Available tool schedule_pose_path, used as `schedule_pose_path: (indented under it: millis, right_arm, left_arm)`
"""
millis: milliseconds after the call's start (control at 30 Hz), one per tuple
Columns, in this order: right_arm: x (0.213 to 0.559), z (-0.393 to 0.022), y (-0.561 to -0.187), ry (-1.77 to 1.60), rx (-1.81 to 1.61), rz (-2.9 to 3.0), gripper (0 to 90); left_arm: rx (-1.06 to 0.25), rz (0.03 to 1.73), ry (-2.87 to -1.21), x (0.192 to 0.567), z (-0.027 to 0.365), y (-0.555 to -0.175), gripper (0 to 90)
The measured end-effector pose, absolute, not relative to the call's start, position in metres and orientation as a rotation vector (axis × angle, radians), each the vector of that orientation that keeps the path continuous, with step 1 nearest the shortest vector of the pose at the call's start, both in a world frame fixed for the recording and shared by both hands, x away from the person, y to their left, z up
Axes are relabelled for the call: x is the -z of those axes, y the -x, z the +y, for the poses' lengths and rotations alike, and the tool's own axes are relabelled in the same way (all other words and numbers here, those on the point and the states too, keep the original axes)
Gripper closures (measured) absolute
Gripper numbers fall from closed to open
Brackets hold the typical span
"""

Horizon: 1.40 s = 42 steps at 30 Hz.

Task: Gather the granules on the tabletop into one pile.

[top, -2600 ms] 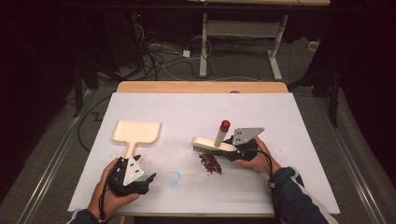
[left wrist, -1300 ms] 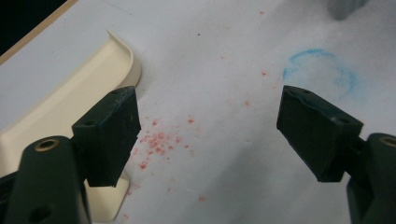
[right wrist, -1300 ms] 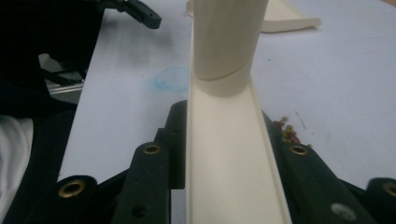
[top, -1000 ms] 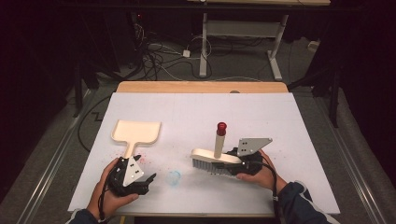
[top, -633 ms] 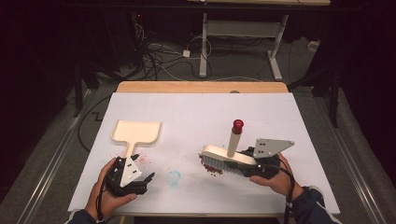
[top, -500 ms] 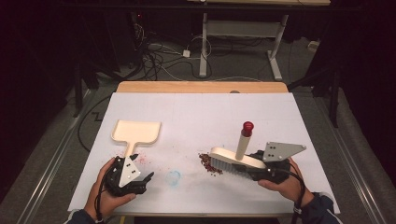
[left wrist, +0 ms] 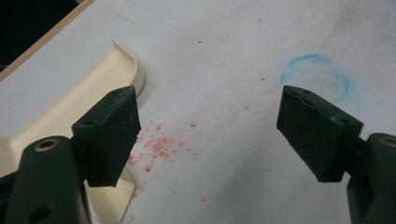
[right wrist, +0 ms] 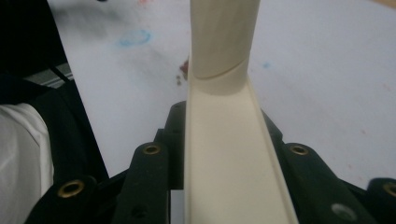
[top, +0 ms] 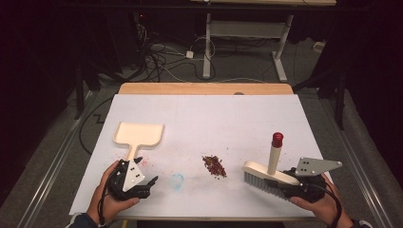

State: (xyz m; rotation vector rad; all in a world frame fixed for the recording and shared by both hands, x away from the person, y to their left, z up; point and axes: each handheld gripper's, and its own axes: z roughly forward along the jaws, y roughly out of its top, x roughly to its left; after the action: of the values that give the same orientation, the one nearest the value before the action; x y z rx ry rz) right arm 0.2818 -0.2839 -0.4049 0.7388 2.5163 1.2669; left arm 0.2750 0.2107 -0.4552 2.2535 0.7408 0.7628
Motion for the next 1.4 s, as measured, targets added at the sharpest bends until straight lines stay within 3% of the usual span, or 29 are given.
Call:
schedule_pose_path:
  millis: [467, 933, 1000, 1400]
  right_arm:
    - [0.423, -0.304, -0.325, -0.664, -1.165, 2.671, 64.7]
    - [0.432, -0.311, -0.394, -0.758, -1.034, 2.695, 45.8]
    - [0.432, -0.309, -0.401, -0.824, -0.989, 2.640, 48.2]
    - [0.447, -0.289, -0.428, -1.338, -0.910, 2.296, 43.8]
  left_arm:
    - [-0.730, 0.737, -2.274, 0.458, 0.207, -0.277, 19.5]
    - [-0.706, 0.744, -2.295, 0.462, 0.208, -0.280, 19.4]
    - [-0.702, 0.742, -2.298, 0.462, 0.208, -0.280, 19.4]
    - [-0.699, 0.738, -2.313, 0.463, 0.206, -0.280, 19.4]
